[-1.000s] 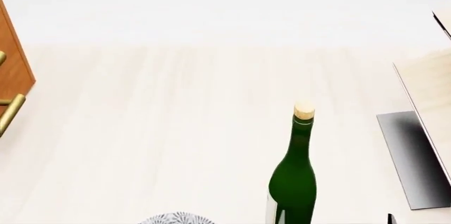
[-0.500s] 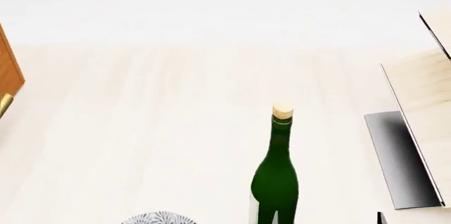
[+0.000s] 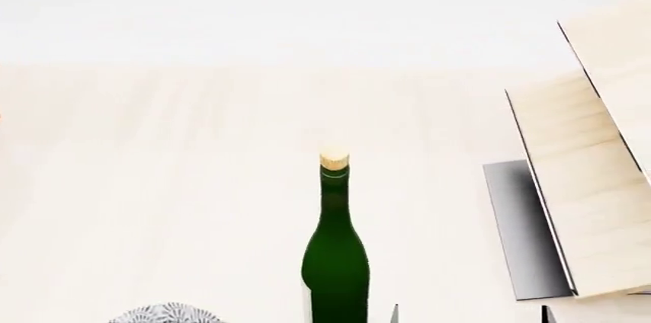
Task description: Put the wine bottle on the wine rack.
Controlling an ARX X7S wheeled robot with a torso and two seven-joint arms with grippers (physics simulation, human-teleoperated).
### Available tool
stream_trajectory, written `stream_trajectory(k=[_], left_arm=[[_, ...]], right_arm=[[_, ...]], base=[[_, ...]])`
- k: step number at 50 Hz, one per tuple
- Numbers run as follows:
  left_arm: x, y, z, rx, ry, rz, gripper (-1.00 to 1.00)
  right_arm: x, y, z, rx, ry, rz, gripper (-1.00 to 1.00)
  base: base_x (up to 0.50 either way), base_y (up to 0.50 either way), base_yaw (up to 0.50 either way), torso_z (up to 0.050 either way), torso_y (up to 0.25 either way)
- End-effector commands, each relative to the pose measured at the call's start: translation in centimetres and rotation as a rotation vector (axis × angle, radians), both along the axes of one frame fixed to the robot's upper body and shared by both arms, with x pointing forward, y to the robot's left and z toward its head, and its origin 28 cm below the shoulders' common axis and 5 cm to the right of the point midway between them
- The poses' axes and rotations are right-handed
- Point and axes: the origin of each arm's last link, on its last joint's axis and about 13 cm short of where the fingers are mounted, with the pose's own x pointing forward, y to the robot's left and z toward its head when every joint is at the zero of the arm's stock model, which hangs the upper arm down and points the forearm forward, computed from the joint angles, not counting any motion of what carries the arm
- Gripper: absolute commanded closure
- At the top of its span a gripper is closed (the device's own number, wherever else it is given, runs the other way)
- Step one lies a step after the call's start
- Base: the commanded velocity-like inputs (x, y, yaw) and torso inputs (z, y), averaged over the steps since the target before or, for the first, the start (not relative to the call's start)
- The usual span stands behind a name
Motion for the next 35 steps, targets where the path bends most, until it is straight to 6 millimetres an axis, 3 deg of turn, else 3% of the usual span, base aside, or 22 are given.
stream_trajectory(k=[1,35], left_arm=[[-0.01,-0.01,0.03,0.0,-0.001,-0.001,-1.0],[0.0,-0.03,-0.01,-0.002,0.003,-0.012,-1.0]], right_arm=[[0.08,0.0,-0.06,-0.003,0.005,0.002,-1.0],[0.12,0.05,-0.12,-0.008,0.013,0.003,-1.0]], base=[[0.0,-0.18,0.0,0.0,0.0],[0.0,-0.18,0.0,0.0,0.0]])
